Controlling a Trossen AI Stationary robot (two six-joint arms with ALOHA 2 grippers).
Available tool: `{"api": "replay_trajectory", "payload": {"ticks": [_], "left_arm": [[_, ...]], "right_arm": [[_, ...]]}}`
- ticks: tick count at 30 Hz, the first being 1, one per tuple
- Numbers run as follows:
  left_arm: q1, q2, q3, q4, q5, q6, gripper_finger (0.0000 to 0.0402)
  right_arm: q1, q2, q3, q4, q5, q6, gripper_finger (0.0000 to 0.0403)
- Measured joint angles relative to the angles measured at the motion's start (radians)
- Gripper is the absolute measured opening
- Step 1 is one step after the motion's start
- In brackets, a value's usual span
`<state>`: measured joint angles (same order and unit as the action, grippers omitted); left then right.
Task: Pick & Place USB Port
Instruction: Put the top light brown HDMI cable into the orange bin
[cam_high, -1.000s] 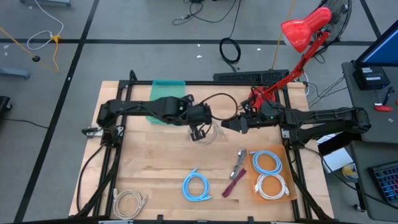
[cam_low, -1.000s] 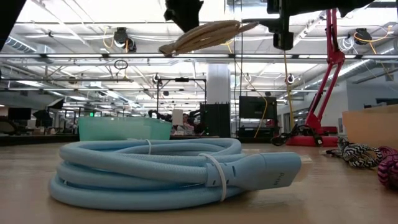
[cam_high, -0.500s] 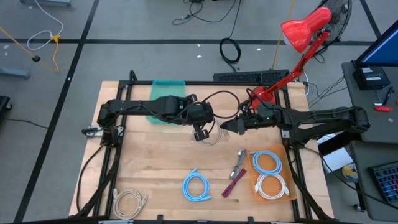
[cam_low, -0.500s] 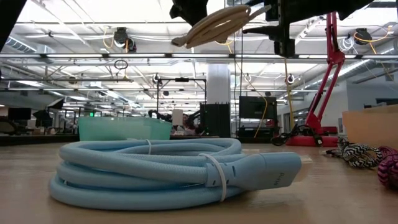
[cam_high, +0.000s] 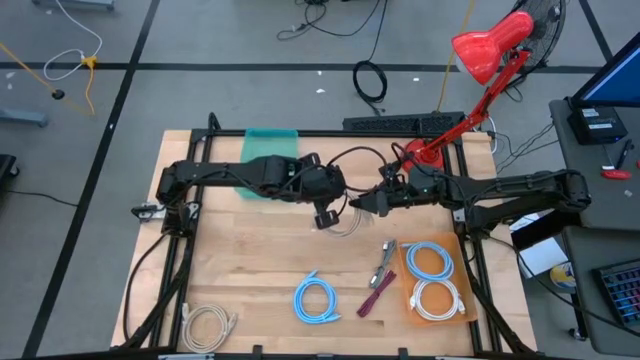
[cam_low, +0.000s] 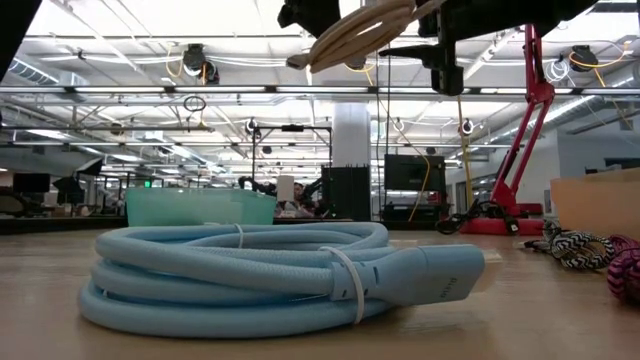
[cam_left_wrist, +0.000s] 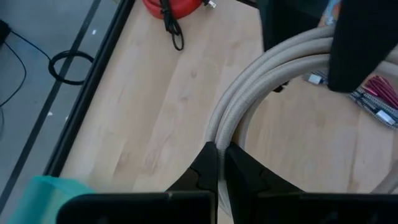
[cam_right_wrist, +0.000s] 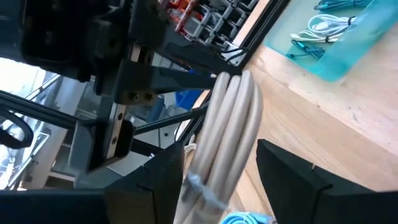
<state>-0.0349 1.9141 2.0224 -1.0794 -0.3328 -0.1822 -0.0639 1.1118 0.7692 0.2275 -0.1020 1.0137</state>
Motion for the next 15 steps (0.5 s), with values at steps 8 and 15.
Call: {"api": "replay_trajectory", "payload": {"ticks": [8,15], "left_arm": [[0.001,0.0,-0.001,-0.003,-0.001,-0.011,0.0008],[-0.002,-0.002,-0.001,-0.008,0.018,-0.031,0.0038]], "right_arm": [[0.0,0.006,0.0,-0.001,-0.003,0.019,0.0089],[0.0,0.006,-0.002,-0.001,-0.029,0.008,0.0039]]}}
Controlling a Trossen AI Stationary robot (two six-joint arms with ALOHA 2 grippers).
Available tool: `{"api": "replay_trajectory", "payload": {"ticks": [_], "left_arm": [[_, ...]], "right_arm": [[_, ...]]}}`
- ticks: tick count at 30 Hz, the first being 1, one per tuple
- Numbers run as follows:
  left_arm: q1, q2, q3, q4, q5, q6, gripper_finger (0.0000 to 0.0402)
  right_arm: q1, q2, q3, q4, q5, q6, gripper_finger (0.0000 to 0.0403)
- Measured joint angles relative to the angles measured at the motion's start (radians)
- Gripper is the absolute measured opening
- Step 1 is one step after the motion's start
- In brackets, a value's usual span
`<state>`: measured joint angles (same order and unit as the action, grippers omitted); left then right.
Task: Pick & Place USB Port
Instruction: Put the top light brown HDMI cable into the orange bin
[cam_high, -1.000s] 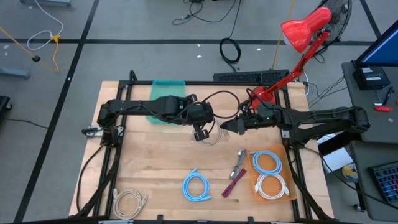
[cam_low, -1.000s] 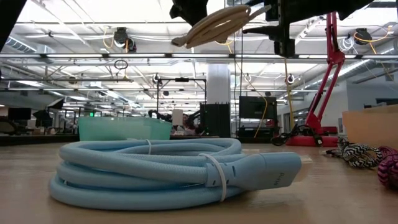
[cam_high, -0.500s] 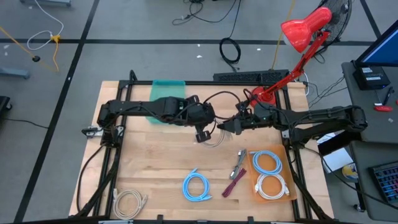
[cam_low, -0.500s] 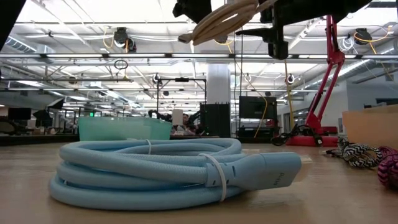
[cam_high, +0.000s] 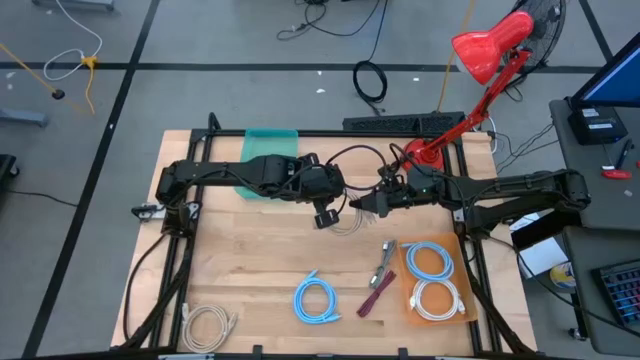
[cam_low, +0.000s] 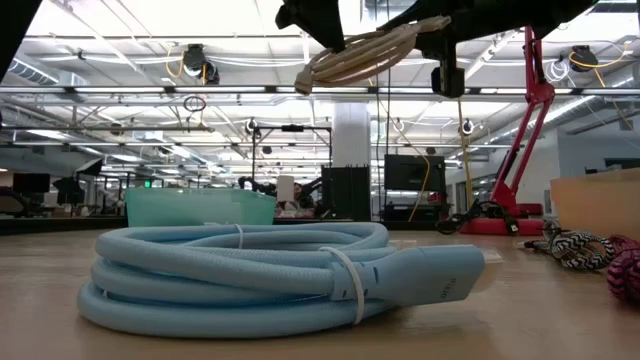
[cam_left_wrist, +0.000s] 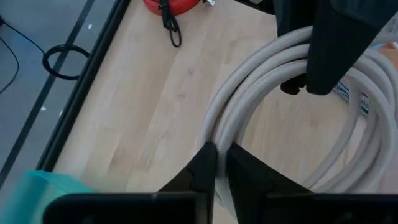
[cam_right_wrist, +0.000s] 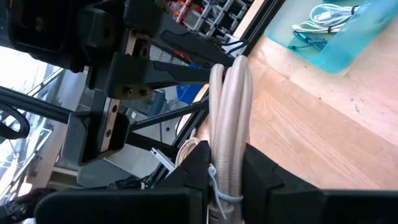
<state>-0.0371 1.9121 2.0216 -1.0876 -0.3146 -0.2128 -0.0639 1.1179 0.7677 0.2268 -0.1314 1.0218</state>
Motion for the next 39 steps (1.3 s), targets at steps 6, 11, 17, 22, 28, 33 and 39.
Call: {"api": "replay_trajectory", "payload": {"ticks": [6,11,17,22,28,33,39], "left_arm": [[-0.023,-0.045,0.0,-0.127,-0.064,-0.015,0.0077],[-0.02,-0.124,0.0,-0.339,-0.198,-0.094,0.0085],[-0.016,-0.236,-0.006,-0.445,-0.263,-0.138,0.0087],[-0.04,-0.311,-0.039,-0.447,-0.27,-0.135,0.0087],[-0.117,-0.381,-0.157,-0.443,-0.333,-0.161,0.0088],[-0.157,-0.417,-0.309,-0.385,-0.321,-0.219,0.0088],[-0.198,-0.415,-0.439,-0.334,-0.254,-0.29,0.0088]], "right_arm": [[0.0,-0.008,0.0,0.009,0.0,0.012,0.004],[0.01,-0.034,0.0,0.057,0.007,0.067,0.0043],[0.13,-0.127,0.0,0.12,0.092,0.22,0.0039],[0.372,-0.222,0.0,0.104,0.279,0.362,0.0039],[0.727,-0.307,0.001,-0.188,0.656,0.528,0.0039],[0.983,-0.325,0.001,-0.467,0.997,0.787,0.0039],[1.112,-0.308,0.001,-0.694,1.15,1.035,0.0039]]}}
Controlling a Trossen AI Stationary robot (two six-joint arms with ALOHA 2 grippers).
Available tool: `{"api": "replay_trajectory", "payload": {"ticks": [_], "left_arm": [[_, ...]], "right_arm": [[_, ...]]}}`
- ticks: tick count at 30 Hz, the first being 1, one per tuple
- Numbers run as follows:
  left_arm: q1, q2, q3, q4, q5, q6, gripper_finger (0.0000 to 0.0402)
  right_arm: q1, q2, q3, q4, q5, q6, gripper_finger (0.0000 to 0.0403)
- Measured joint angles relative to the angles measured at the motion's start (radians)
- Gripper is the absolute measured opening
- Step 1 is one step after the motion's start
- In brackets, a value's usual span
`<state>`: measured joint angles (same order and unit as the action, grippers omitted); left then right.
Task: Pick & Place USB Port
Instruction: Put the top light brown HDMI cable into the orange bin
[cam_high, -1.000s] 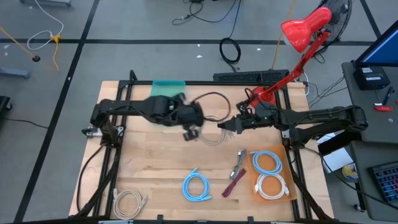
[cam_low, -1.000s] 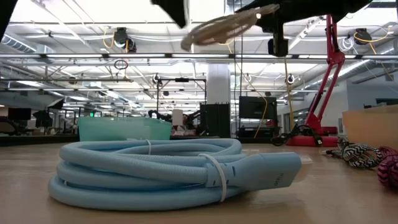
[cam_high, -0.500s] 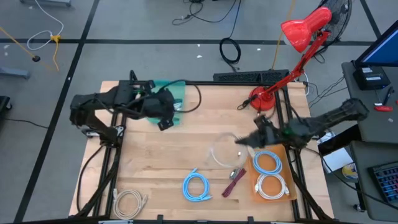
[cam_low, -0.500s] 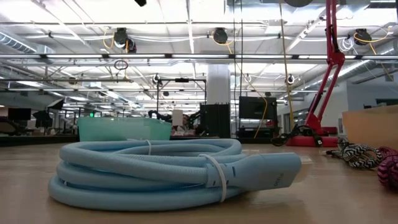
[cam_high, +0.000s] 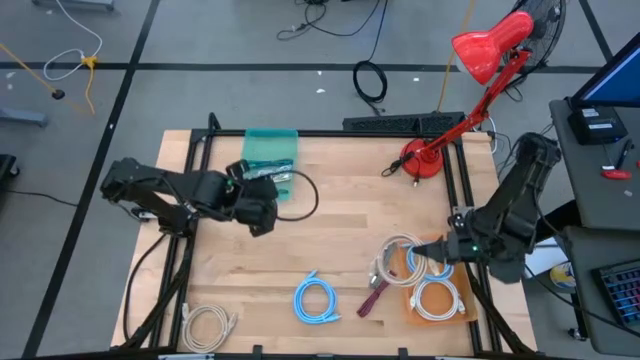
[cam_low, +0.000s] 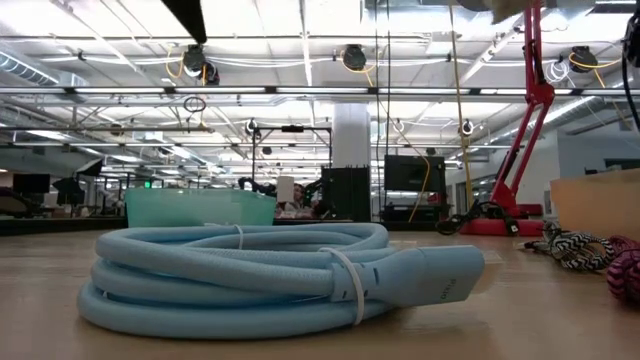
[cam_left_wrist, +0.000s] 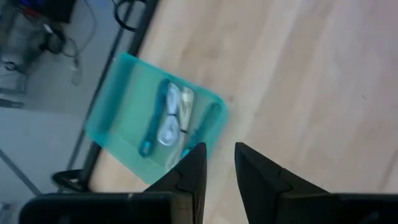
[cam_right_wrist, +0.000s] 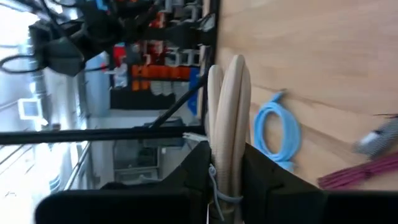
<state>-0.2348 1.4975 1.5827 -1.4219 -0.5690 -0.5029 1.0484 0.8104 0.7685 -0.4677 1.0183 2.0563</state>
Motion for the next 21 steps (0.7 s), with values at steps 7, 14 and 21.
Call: {"api": "replay_trajectory", "payload": {"ticks": [7,14,21], "left_arm": [[-0.039,0.004,-0.08,0.098,0.055,-0.06,0.0088],[-0.061,0.004,-0.089,0.133,0.057,-0.086,0.0088],[-0.062,0.004,-0.089,0.133,0.074,-0.086,0.0088]], "right_arm": [[0.008,0.05,0.0,-0.234,-0.121,0.195,0.0039],[-0.044,0.035,0.012,-0.396,-0.229,0.184,0.0039],[-0.096,0.032,0.205,-0.773,-0.477,0.15,0.0039]]}}
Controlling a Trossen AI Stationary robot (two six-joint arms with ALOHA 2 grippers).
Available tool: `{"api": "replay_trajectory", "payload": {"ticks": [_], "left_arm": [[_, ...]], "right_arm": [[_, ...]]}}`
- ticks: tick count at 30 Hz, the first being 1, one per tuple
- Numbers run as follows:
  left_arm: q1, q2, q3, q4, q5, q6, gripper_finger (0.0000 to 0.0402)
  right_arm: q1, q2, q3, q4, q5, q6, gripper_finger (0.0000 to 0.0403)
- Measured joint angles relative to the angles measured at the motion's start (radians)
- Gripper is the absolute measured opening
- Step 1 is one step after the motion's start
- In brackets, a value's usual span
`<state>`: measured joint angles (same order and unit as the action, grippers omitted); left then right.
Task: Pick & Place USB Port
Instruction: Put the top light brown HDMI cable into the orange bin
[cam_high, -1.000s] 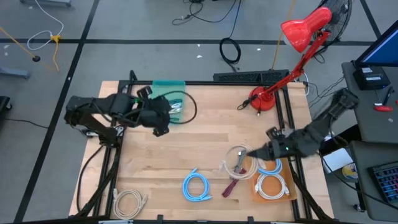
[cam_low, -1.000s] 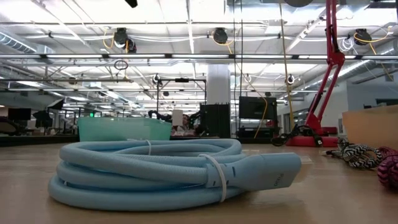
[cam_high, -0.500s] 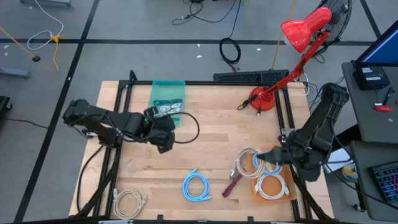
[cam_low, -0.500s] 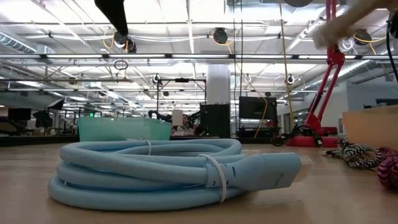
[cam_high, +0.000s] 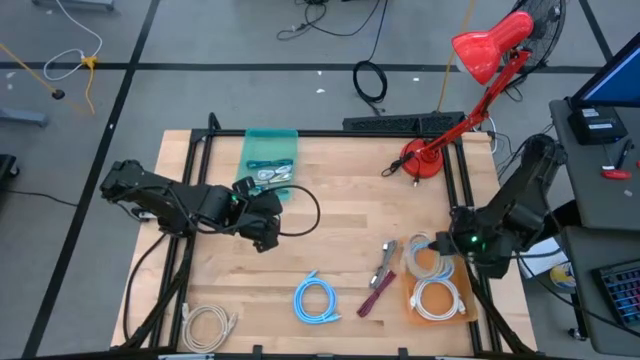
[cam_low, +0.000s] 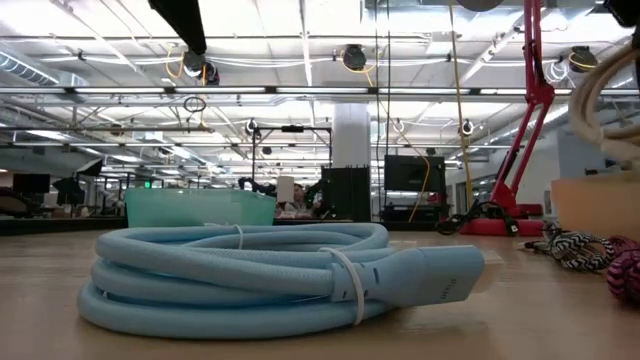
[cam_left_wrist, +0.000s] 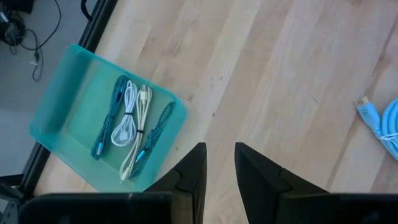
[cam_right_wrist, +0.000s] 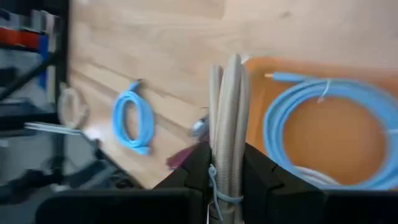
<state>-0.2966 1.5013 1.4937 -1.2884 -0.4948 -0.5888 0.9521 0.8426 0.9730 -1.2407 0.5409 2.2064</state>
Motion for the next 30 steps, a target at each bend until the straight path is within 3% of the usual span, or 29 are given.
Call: {"api": "replay_trajectory", "payload": {"ticks": [5,10,15,30], "left_arm": [[0.0,0.0,0.0,0.0,0.003,0.0,0.0088],[-0.006,0.0,0.0,-0.001,0.002,-0.014,0.0088],[-0.008,0.0,0.0,0.001,-0.008,-0.015,0.0088],[-0.006,0.0,0.0,0.007,-0.029,0.03,0.0088]], "right_arm": [[-0.01,0.039,0.227,-0.321,-0.085,0.008,0.0039],[-0.011,0.051,0.319,-0.284,-0.078,-0.006,0.0039],[-0.022,0.102,0.293,-0.265,-0.201,0.012,0.0039],[-0.057,0.166,0.092,0.032,-0.15,0.007,0.0039]]}}
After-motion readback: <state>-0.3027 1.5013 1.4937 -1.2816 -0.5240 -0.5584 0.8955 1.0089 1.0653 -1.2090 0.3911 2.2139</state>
